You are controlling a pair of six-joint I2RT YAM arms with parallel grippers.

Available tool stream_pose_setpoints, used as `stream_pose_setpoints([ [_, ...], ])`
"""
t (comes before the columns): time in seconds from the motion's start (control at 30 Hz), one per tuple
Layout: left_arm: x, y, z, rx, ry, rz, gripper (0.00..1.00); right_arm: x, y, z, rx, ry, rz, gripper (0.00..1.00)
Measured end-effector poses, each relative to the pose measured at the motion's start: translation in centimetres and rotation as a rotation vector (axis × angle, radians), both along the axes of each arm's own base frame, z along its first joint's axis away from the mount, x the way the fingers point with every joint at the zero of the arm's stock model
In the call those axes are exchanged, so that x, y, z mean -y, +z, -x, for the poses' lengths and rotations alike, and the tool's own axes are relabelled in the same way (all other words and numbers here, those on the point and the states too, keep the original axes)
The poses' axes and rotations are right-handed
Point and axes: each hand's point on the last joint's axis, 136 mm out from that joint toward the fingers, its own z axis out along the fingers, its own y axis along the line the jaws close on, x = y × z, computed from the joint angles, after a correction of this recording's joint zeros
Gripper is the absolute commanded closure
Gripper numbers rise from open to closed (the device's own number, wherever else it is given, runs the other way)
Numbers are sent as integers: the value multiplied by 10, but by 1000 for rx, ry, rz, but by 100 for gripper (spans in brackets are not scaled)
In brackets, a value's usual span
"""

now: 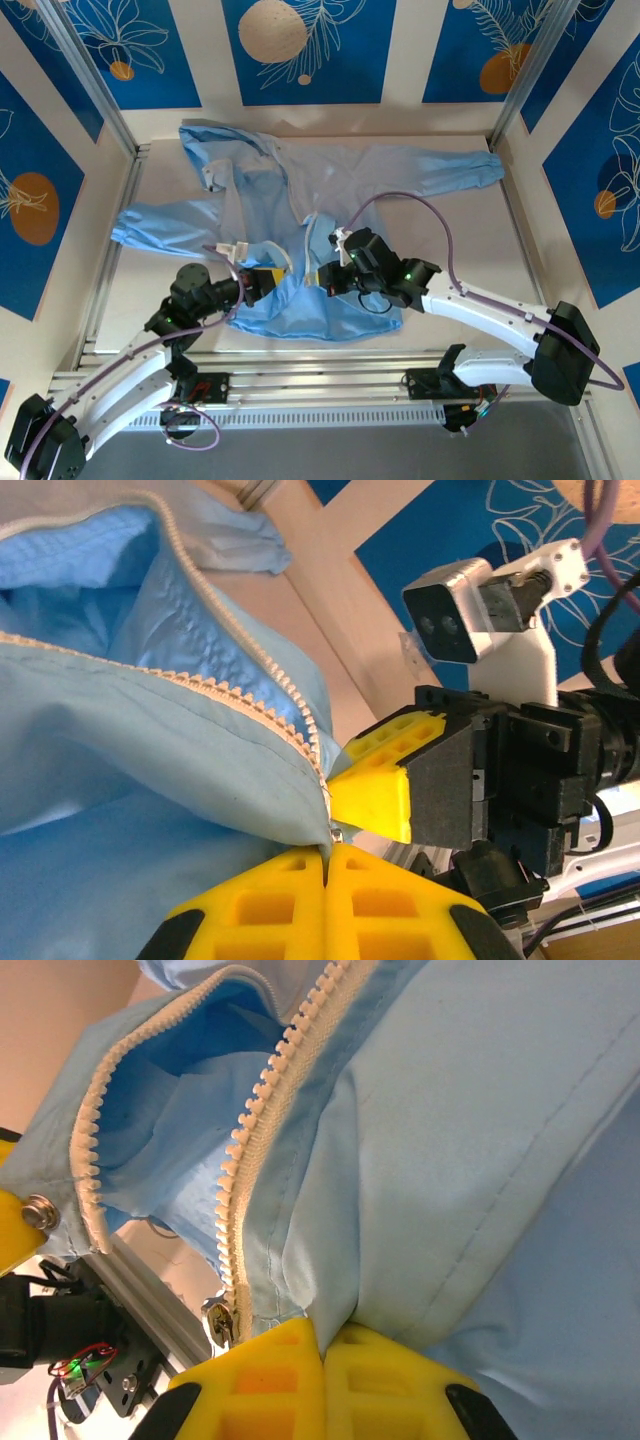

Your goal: Zip up the jacket

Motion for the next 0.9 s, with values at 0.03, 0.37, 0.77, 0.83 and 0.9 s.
stream_pose_setpoints([
  [0.03,0,3,0,20,-1,8,100,-1,1,1,-1,15,-6,100],
  [0.37,0,8,2,79,-10,48,100,-18,0,3,-6,107,-24,100],
  [0.77,-3,-4,2,24,6,39,100,-25,6,-1,19,112,-52,100],
  [0.83,-4,-7,2,16,11,37,100,-25,7,-2,21,112,-54,100],
  [0.9,-4,-9,2,7,15,37,100,-26,8,-2,25,112,-58,100],
])
